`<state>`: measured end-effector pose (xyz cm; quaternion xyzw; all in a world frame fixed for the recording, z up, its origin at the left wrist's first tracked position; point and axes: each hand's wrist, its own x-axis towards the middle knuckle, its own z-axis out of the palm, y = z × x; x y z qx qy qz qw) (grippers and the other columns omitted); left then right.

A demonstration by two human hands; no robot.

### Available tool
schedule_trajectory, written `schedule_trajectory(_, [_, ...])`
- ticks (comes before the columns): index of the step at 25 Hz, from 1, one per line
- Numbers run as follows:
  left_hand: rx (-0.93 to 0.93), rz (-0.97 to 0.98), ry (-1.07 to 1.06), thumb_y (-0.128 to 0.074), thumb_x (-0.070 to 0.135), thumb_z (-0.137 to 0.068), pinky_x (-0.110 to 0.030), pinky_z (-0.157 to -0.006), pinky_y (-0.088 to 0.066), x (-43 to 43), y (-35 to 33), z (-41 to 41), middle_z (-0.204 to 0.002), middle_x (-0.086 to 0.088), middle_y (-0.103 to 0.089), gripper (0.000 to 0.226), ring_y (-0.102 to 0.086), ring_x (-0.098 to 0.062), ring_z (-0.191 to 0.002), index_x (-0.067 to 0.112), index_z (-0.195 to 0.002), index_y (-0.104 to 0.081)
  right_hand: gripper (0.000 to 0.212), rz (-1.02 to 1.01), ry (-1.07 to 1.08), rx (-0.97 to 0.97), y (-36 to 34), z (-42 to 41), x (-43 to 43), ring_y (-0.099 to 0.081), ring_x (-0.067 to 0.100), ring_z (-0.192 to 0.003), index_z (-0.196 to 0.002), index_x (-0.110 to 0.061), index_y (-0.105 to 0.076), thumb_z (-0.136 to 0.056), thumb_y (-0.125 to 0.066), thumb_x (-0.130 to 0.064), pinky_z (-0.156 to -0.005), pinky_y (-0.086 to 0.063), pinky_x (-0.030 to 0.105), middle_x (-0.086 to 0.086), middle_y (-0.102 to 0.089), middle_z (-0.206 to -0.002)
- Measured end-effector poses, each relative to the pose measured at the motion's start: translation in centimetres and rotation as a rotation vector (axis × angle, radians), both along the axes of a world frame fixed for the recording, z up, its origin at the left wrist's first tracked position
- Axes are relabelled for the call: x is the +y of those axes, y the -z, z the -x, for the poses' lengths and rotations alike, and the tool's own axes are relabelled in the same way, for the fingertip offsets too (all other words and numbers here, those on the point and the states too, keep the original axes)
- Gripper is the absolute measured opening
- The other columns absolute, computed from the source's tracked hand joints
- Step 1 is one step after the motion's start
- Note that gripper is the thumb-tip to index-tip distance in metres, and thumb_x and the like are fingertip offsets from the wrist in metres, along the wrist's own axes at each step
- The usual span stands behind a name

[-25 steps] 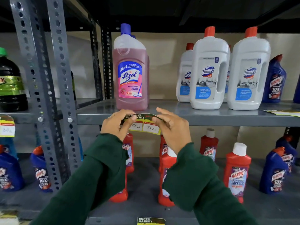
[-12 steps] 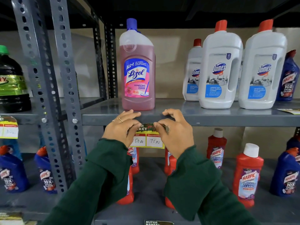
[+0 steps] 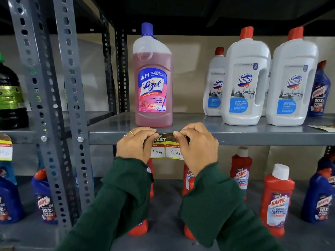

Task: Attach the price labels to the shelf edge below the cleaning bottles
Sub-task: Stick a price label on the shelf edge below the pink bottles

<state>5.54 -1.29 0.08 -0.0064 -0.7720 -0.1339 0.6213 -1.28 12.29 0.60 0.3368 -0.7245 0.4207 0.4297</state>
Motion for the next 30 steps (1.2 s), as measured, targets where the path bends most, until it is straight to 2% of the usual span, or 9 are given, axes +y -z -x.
schedule_trajectory(4, [0.016, -0.009, -0.01, -0.064, 0.007, -0.075, -0.028, -0.07, -0.046, 0.0, 0.5, 0.6, -0.079, -0.015, -0.073, 0.009, -0.067, -0.025, -0.074, 0.0, -0.076, -0.07, 0.012, 0.026, 0.02, 0.021, 0.3, 0.1, -0.4, -0.06, 0.028, -0.065, -0.07, -0.008, -0.066, -0.075, -0.073, -0.016, -0.065, -0.043, 0.033, 0.011, -0.065, -0.079])
schedule_trajectory(7, [0.022, 0.006, 0.005, -0.069, 0.0, -0.076, -0.03, -0.08, -0.047, -0.3, 0.6, 1.0, -0.088, -0.015, -0.072, 0.009, -0.065, -0.027, -0.083, 0.002, -0.086, -0.07, 0.02, 0.027, 0.0, 0.041, 0.6, 0.3, -0.6, -0.062, 0.031, -0.081, -0.088, -0.008, -0.063, -0.073, -0.074, -0.015, -0.076, -0.049, 0.041, 0.014, -0.066, -0.092])
schedule_trajectory(10, [-0.014, 0.084, -0.083, -0.056, 0.012, -0.085, -0.037, -0.095, -0.035, -0.2, 0.8, 2.0, -0.096, -0.015, -0.071, 0.018, -0.062, -0.03, -0.096, 0.003, -0.096, -0.067, 0.039, -0.032, 0.06, -0.01, 0.4, 1.0, -0.7, -0.055, 0.03, -0.108, -0.104, -0.008, -0.06, -0.074, -0.072, -0.032, -0.099, -0.033, 0.046, 0.016, -0.066, -0.108])
schedule_trajectory(12, [-0.037, 0.055, -0.17, -0.045, 0.026, -0.087, -0.039, -0.098, -0.026, 0.4, 1.1, 2.5, -0.091, -0.013, -0.072, 0.031, -0.062, -0.031, -0.093, 0.006, -0.092, -0.068, 0.041, -0.076, 0.11, -0.02, 0.4, 1.4, -0.6, -0.058, 0.026, -0.103, -0.095, -0.009, -0.065, -0.074, -0.069, -0.044, -0.104, -0.025, 0.044, 0.011, -0.071, -0.1])
schedule_trajectory(18, [0.052, 0.074, -0.164, -0.048, 0.024, -0.086, -0.035, -0.085, -0.031, -0.1, 1.0, 2.6, -0.078, -0.007, -0.074, 0.027, -0.064, -0.029, -0.077, 0.01, -0.081, -0.07, 0.023, -0.054, 0.081, 0.088, 0.8, 2.1, 0.0, -0.062, 0.027, -0.085, -0.087, -0.013, -0.067, -0.082, -0.06, -0.034, -0.087, -0.025, 0.034, 0.007, -0.074, -0.089])
schedule_trajectory(22, [0.015, 0.02, -0.11, -0.055, 0.005, -0.084, -0.033, -0.084, -0.032, -0.5, 0.8, 2.1, -0.072, -0.009, -0.073, 0.014, -0.064, -0.029, -0.072, 0.006, -0.086, -0.069, 0.013, -0.054, 0.082, 0.163, 1.0, 2.5, 0.1, -0.064, 0.029, -0.079, -0.084, -0.009, -0.066, -0.083, -0.055, -0.016, -0.082, -0.029, 0.034, 0.007, -0.074, -0.085])
schedule_trajectory(25, [-0.026, 0.031, -0.061, -0.053, -0.021, -0.077, -0.045, -0.082, -0.043, -1.0, 0.3, 1.8, -0.081, -0.018, -0.071, 0.03, -0.063, -0.035, -0.071, 0.0, -0.096, -0.064, 0.012, -0.101, 0.101, 0.207, 1.3, 2.9, 0.2, -0.065, 0.031, -0.079, -0.087, -0.004, -0.064, -0.075, -0.064, -0.003, -0.084, -0.04, 0.037, 0.013, -0.073, -0.086])
schedule_trajectory(27, [-0.011, 0.05, 0.016, -0.047, -0.03, -0.073, -0.045, -0.076, -0.047, -1.0, 0.0, 1.4, -0.099, -0.022, -0.067, 0.043, -0.065, -0.032, -0.078, -0.001, -0.102, -0.06, 0.019, -0.125, 0.086, 0.182, 1.3, 3.0, 0.2, -0.065, 0.032, -0.082, -0.09, -0.002, -0.062, -0.071, -0.068, 0.0, -0.086, -0.042, 0.041, 0.016, -0.072, -0.087])
schedule_trajectory(30, [-0.007, -0.135, 0.027, -0.039, -0.006, -0.086, -0.03, -0.074, -0.039, -0.4, -0.6, 1.4, -0.101, -0.011, -0.065, 0.036, -0.061, -0.03, -0.088, 0.016, -0.106, -0.058, 0.016, -0.104, 0.049, 0.18, 0.8, 2.8, 0.6, -0.065, 0.034, -0.076, -0.089, 0.0, -0.062, -0.072, -0.061, 0.001, -0.082, -0.045, 0.042, 0.019, -0.071, -0.08])
